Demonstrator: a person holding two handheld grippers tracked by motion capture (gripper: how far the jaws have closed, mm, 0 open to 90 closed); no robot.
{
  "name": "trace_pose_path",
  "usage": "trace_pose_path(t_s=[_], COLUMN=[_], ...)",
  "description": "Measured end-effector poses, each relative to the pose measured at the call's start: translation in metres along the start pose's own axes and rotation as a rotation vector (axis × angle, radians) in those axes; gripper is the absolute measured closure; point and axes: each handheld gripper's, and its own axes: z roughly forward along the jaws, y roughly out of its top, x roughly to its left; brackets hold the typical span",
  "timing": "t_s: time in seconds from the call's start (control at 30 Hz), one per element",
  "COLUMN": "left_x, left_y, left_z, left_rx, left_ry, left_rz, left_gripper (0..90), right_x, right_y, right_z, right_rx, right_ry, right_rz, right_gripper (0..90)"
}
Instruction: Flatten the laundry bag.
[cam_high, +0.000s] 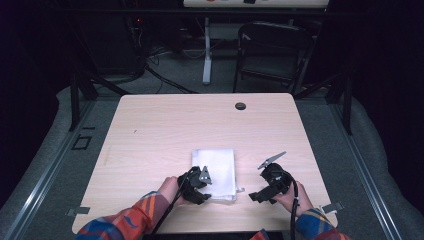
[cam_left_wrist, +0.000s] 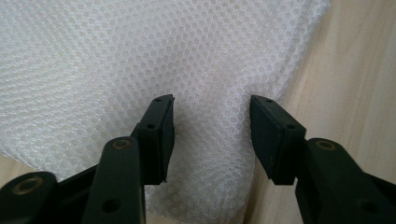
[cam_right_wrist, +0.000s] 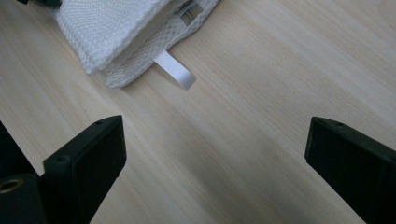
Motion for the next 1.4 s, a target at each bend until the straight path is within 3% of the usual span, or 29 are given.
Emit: trace_pose_path(t_s=[0.03, 0.07, 0.17, 0.33, 0.47, 0.7, 0.83, 0.93, 1.03, 1.1, 1.13, 1.27, 1.4], left_x=[0.0, 0.0, 0.005, 0.007, 0.009, 0.012, 0.015, 0.017, 0.017, 0.018, 0.018, 0.019, 0.019], left_y=[0.0, 0.0, -0.001, -0.001, 0.0, 0.001, 0.001, 0.001, 0.001, 0.001, 0.002, 0.002, 0.002], left_z=[0.0, 0.0, -0.001, -0.001, -0.001, -0.005, -0.011, -0.014, -0.017, -0.018, -0.019, -0.023, -0.025], left_rx=[0.001, -0.001, -0.011, -0.022, -0.024, -0.034, -0.06, -0.081, -0.093, -0.101, -0.104, -0.122, -0.139], left_ry=[0.009, 0.014, 0.004, -0.011, -0.011, -0.03, -0.031, -0.038, -0.039, -0.041, -0.04, -0.042, -0.044], left_rz=[-0.001, -0.009, -0.041, -0.062, -0.064, -0.105, -0.122, -0.146, -0.153, -0.158, -0.159, -0.163, -0.167], left_gripper=[51.2, 57.6, 63.2, 72.0, 76.2, 80.6, 81.0, 81.2, 81.1, 81.0, 81.0, 80.9, 81.0], right_x=[0.0, 0.0, -0.001, 0.001, 0.003, 0.014, 0.019, 0.026, 0.029, 0.035, 0.035, 0.044, 0.05], right_y=[0.0, 0.0, 0.0, 0.0, 0.002, 0.012, 0.017, 0.021, 0.023, 0.027, 0.027, 0.032, 0.036], right_z=[0.0, 0.0, 0.0, 0.001, 0.0, 0.005, 0.01, 0.014, 0.016, 0.022, 0.022, 0.029, 0.032], right_rx=[0.0, 0.001, 0.01, -0.004, -0.009, -0.023, -0.025, -0.048, -0.056, -0.058, -0.058, -0.066, -0.117], right_ry=[0.0, -0.008, -0.008, -0.009, -0.01, -0.002, 0.034, 0.045, 0.038, 0.05, 0.05, 0.048, 0.035], right_rz=[0.0, -0.005, -0.011, -0.002, -0.02, -0.052, -0.071, -0.09, -0.103, -0.116, -0.116, -0.154, -0.181], right_gripper=[4.9, 4.9, 4.9, 4.9, 5.6, 9.5, 19.7, 36.4, 44.4, 56.8, 56.8, 70.5, 79.9])
